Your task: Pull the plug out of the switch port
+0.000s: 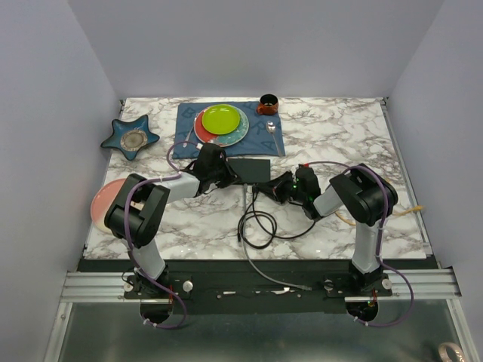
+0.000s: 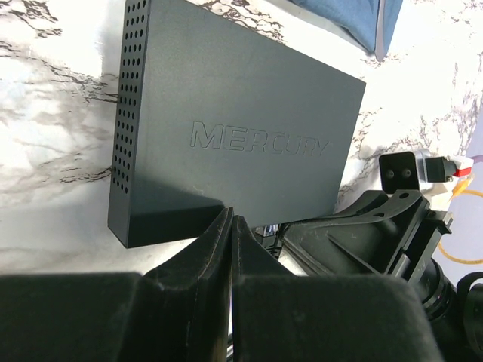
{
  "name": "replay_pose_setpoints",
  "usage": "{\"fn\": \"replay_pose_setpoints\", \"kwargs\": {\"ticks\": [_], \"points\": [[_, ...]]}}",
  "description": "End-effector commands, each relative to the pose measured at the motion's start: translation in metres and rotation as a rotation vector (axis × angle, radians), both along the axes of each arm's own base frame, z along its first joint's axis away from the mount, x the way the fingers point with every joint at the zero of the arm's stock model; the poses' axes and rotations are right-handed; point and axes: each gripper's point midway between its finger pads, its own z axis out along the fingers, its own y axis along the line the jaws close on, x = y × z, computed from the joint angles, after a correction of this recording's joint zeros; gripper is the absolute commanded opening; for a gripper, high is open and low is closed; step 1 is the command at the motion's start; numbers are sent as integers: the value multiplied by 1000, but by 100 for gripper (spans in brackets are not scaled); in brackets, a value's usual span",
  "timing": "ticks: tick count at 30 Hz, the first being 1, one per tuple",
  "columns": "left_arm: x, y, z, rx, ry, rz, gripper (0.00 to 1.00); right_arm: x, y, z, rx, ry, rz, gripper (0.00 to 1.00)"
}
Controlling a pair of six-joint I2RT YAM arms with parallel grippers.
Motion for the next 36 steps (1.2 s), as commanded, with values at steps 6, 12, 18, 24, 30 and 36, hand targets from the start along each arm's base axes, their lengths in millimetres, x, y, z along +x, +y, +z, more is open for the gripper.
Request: {"fn": "replay_pose_setpoints", "kwargs": {"ticks": [6,12,18,24,30,36], "points": [[-22,-18,11,-94,17,-77,13,-14,-6,-26,-106,19,83,0],[-37,-49,4,-136,34,-164,13,-20,-9,-34,-201,23,145,0],[-35,-55,-9,-123,66,-157,13,-26,-7,-37,-228,21,206,0],[-27,-52,-17,-92,76,-124,12,-41,-12,-44,-246,33,236,0],[-21,-52,-14,-87,66,-109,12,-56,-19,-46,-252,31,254,0],[-13,-52,3,-91,32,-103,12,-56,-24,-31,-289,-22,257,0]]}}
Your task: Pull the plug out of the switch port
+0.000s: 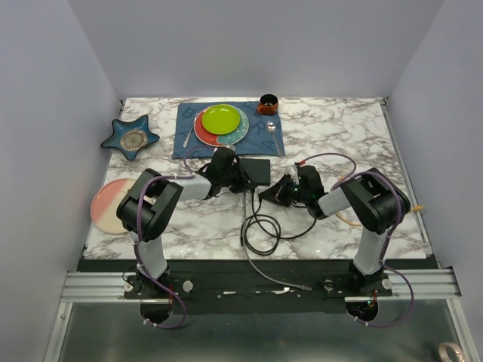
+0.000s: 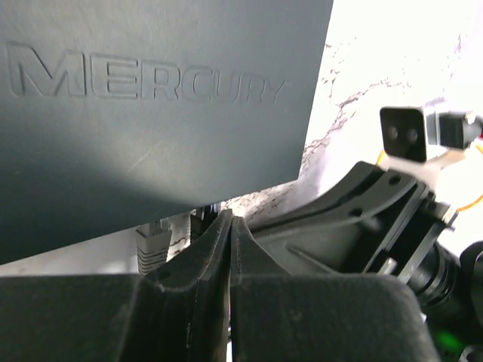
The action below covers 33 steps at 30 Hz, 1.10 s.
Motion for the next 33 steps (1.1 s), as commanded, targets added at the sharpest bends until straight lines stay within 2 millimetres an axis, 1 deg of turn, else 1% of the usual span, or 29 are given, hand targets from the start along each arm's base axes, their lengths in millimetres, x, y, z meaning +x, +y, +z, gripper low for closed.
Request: {"fn": "replay_pose_setpoints", "kwargs": {"ticks": [1,3,4,5,6,7,8,9,10,11,12,13,14,15,16,17,18,19,20,21,22,24,25,26,28,29,31,32,33], "points": [[13,3,18,2,-43,28,12,-21,-16,-12,-118,30,26,0],[14,4,29,-11,-68,36,12,-16,-24,-5,-181,-6,7,0],[14,4,45,-31,-103,36,12,-8,-26,16,-187,-58,-12,0],[13,6,50,-39,-116,39,12,-4,-31,21,-241,-66,-10,0],[12,7,57,-43,-133,39,12,6,-40,28,-296,-96,-51,0],[11,8,64,-49,-147,41,12,12,-45,40,-332,-129,-73,0],[8,12,77,-57,-173,50,12,19,-51,63,-380,-186,-74,0],[7,14,83,-61,-188,54,13,30,-62,78,-435,-232,-131,0],[4,16,98,-76,-218,60,13,34,-68,91,-467,-265,-145,0],[0,20,98,-74,-218,63,13,34,-81,103,-539,-300,-153,0],[-2,23,101,-73,-227,68,13,47,-92,128,-587,-357,-220,0],[-5,25,112,-86,-246,77,14,51,-100,140,-623,-387,-242,0],[-9,29,109,-81,-241,79,14,50,-109,150,-689,-423,-232,1],[-11,31,110,-79,-246,84,14,57,-122,176,-728,-471,-297,0],[-14,34,116,-85,-262,89,15,58,-130,188,-762,-490,-328,1],[-17,37,110,-77,-253,95,15,56,-141,191,-828,-499,-327,0],[-19,39,110,-75,-253,100,15,57,-157,205,-878,-517,-395,0],[-20,41,111,-76,-259,105,15,57,-165,214,-903,-526,-430,0],[-23,43,107,-71,-251,109,15,55,-173,219,-927,-532,-462,0],[-24,44,105,-70,-247,110,15,53,-186,226,-951,-531,-527,0],[-26,44,105,-75,-245,111,15,47,-192,233,-938,-541,-564,0],[-29,46,102,-78,-240,116,15,44,-199,244,-895,-557,-628,0],[-30,47,103,-82,-242,114,15,40,-204,254,-866,-573,-662,1],[-33,47,100,-84,-236,115,15,40,-211,258,-853,-570,-698,0],[-34,49,105,-91,-249,118,15,38,-227,272,-856,-576,-771,0],[-36,51,104,-88,-252,123,15,37,-240,284,-856,-581,-823,0],[-36,53,109,-93,-266,132,15,37,-259,300,-864,-584,-897,0],[-38,55,108,-93,-262,135,15,38,-277,299,-894,-553,-939,1],[-37,55,109,-93,-268,140,15,38,-288,311,-901,-545,-985,0]]}}
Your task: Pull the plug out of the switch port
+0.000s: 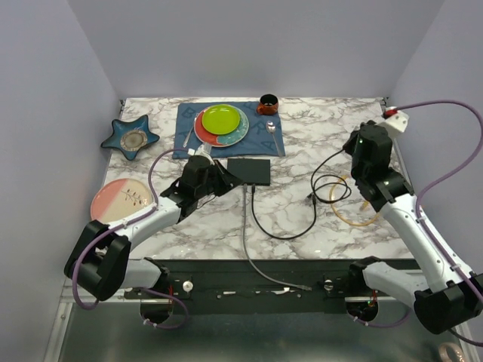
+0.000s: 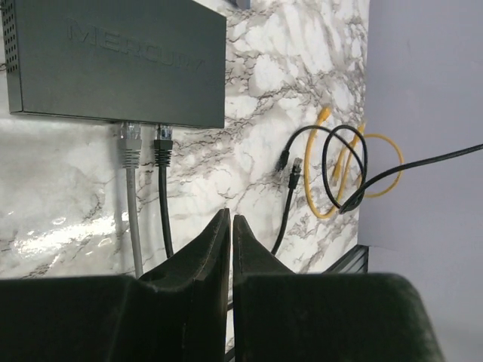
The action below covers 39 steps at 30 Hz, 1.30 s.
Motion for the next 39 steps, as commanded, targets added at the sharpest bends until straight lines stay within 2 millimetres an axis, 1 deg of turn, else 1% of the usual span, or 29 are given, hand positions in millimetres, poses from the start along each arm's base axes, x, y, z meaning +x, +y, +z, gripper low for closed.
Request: {"fn": "replay_pose_setpoints", "kwargs": {"ticks": [1,2,4,5,6,7,8,10,11,12,13,14,16,19,20,21,22,23,25,26,27,28,29,31,32,34,35,38,39], "points": [[3,7,19,-29,-56,44,15,-5,-66,32,-21,-32,-262,0],[2,7,17,-29,-50,45,15,-6,-85,23,-9,6,-327,0],[2,8,18,-33,-50,50,15,-4,-103,0,17,62,-386,0],[1,9,16,-32,-41,54,15,-8,-128,-13,66,68,-469,0],[0,9,15,-32,-41,54,15,-6,-135,-30,106,97,-477,0],[-1,10,17,-36,-45,56,15,-12,-147,-57,146,145,-507,0],[-2,11,15,-28,-44,54,16,-18,-168,-69,210,142,-575,0],[-3,15,16,-20,-53,66,16,-18,-169,-90,253,172,-559,3],[-4,17,14,-11,-49,70,16,-13,-166,-98,256,171,-526,16],[-4,19,13,-5,-52,72,16,-3,-151,-103,293,182,-432,32],[-4,20,13,-1,-51,75,16,4,-144,-111,311,208,-396,55],[-4,22,10,2,-45,80,18,7,-138,-111,345,218,-370,60],[-4,23,7,4,-37,81,21,13,-118,-112,399,229,-277,63],[-1,23,4,11,-28,85,23,23,-75,-89,411,168,-75,64],[2,22,6,9,-29,89,23,28,-51,-76,397,135,26,64],[3,22,5,9,-25,90,24,29,-35,-75,397,134,87,64],[7,22,1,15,-13,94,24,29,-14,-74,411,140,178,64],[11,21,5,13,-16,94,24,29,9,-74,423,143,251,64],[16,20,2,20,0,94,24,24,41,-97,483,213,373,63],[22,21,-2,37,16,100,24,24,59,-100,514,210,433,62],[24,22,-5,46,28,104,24,25,72,-111,535,234,474,61],[27,22,-6,51,35,104,24,15,84,-129,558,278,518,58],[33,23,-9,61,46,110,24,13,102,-129,560,266,577,57],[40,25,-15,87,56,114,24,6,123,-152,562,317,627,52],[45,25,-19,103,70,116,23,0,142,-159,553,331,678,49],[52,26,-23,119,77,120,23,-6,163,-170,549,372,732,45],[58,25,-27,128,87,122,23,-10,179,-183,550,416,769,45],[69,23,-36,151,106,116,23,-18,208,-200,583,466,841,48],[71,23,-38,159,107,111,23,-17,214,-200,594,471,850,50]]}}
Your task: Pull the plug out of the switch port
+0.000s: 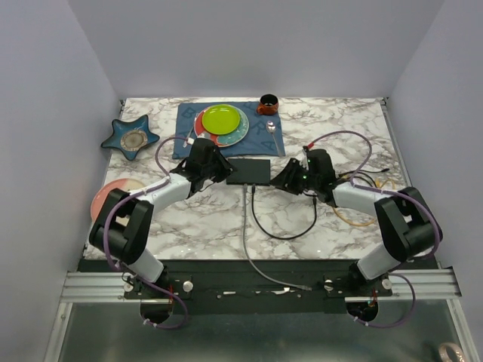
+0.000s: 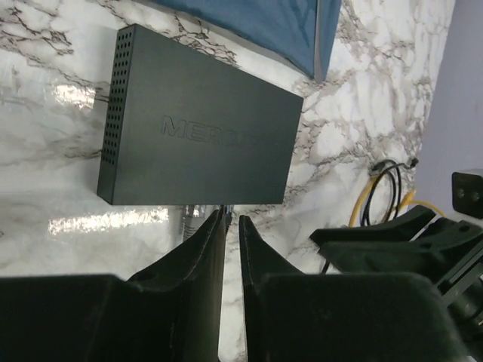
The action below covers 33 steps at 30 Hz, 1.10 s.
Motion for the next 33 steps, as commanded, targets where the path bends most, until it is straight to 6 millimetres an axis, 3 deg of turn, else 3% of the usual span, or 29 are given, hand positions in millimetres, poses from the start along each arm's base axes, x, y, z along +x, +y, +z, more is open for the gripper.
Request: {"fn": "replay_pose_setpoints", "kwargs": {"ticks": [1,10,15,33], "points": [[14,2,-14,64,25,-13,23,3,42,11,102,-39,110,52],[23,-14,-39,44,73,-83,16,-3,72,-23,146,57,155,56],[20,-7,-53,50,102,-71,14,-3,82,-32,179,92,146,56],[13,-4,-60,35,128,-51,14,13,82,-43,264,160,-16,49]]}}
